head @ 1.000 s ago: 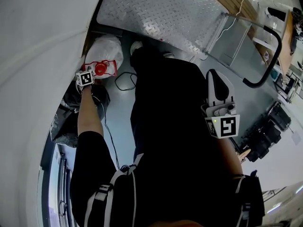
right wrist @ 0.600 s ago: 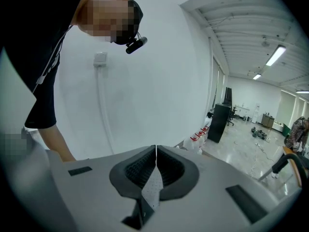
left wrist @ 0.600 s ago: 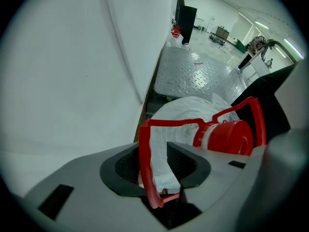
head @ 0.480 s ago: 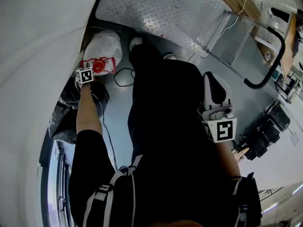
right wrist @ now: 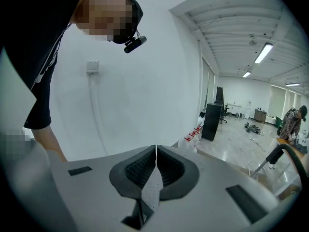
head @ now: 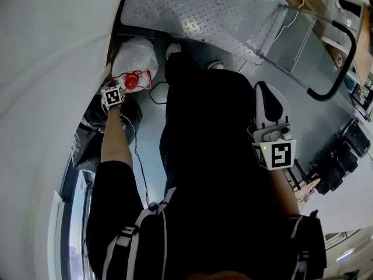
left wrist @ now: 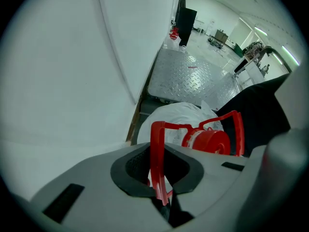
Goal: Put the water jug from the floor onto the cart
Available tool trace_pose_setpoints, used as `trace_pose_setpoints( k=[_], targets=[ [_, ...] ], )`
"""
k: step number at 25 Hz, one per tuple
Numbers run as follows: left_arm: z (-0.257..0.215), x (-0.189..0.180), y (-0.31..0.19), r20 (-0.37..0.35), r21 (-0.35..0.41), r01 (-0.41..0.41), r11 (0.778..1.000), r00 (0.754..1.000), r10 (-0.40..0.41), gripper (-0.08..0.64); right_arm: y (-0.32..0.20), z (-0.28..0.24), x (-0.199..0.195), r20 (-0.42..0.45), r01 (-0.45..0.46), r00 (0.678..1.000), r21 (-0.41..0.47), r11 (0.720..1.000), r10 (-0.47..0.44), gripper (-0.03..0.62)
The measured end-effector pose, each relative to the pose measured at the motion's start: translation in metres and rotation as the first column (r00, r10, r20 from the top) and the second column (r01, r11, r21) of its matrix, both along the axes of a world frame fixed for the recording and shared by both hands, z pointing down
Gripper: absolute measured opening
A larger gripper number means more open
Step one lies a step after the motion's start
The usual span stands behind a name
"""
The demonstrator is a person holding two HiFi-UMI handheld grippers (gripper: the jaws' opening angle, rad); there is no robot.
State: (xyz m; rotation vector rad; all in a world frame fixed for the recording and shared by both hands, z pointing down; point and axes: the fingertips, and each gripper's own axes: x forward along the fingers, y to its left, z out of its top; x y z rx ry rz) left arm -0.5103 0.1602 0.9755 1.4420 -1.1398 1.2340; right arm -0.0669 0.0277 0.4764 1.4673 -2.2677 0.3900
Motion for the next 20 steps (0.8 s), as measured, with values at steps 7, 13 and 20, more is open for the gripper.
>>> trace_pose_setpoints(
  k=[7,13,20],
  targets=[
    [-0.021,0.04,0.005,-0.071,-0.064,-0.029,0.998,0.997,0.025,0.054,-0.001,-0.024,0.018,0.019,-0.06,0.998,0.048,0.997,0.059,0.02],
    [-0.037,0.064,-0.005,-0.076,-0.084,-0.081,0.993,0.994,0.075,0.057,0.007,-0.022,0.02,0.074,-0.072,0.995,0.025,0.997,0.07,0.02],
    [-0.079,0.066,-0.025,-0.056,-0.081,-0.047,0.996,0.998,0.043,0.061,0.011,-0.053,0.057,0.075,-0.191,0.979,0.019,0.981,0.189,0.02]
  ],
)
